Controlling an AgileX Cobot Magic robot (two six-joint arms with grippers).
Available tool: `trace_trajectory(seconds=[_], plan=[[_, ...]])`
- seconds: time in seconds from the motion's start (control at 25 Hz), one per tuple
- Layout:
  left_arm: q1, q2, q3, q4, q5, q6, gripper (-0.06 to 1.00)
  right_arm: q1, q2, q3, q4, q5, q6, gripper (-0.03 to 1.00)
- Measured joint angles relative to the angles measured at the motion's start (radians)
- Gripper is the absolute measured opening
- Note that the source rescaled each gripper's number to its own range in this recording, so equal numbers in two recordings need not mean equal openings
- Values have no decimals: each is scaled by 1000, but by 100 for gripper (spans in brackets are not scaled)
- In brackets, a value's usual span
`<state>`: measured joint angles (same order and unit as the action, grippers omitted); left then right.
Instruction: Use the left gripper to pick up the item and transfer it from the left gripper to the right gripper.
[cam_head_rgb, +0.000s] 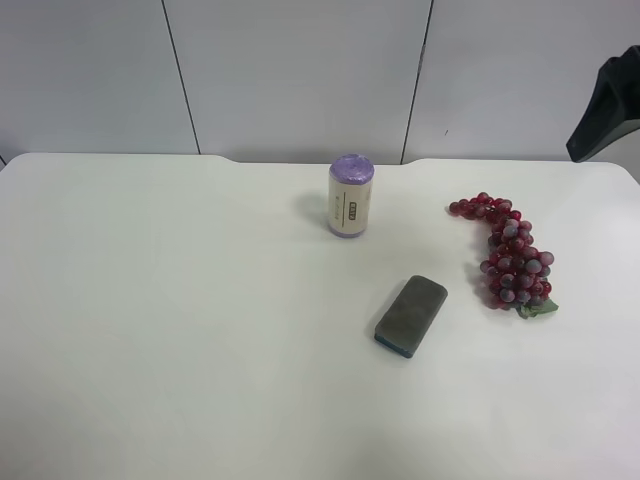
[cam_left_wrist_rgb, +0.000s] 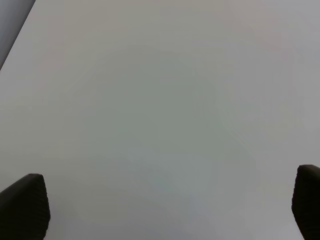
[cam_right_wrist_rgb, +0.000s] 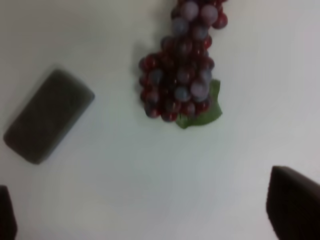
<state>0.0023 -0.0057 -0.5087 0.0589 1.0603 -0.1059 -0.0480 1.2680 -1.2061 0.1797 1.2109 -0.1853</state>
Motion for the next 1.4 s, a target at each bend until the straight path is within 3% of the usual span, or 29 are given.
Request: trace_trajectory(seconds=[0.56,0.84,1.4], plan=[[0,0,0,0,0,0,98,0,-412,412,-91,0,4,100],[0,0,0,0,0,0,98,0,-656,567,-94,-75,27,100],[0,0,0,0,0,0,98,0,-1121,608,-125,-104,46,100]])
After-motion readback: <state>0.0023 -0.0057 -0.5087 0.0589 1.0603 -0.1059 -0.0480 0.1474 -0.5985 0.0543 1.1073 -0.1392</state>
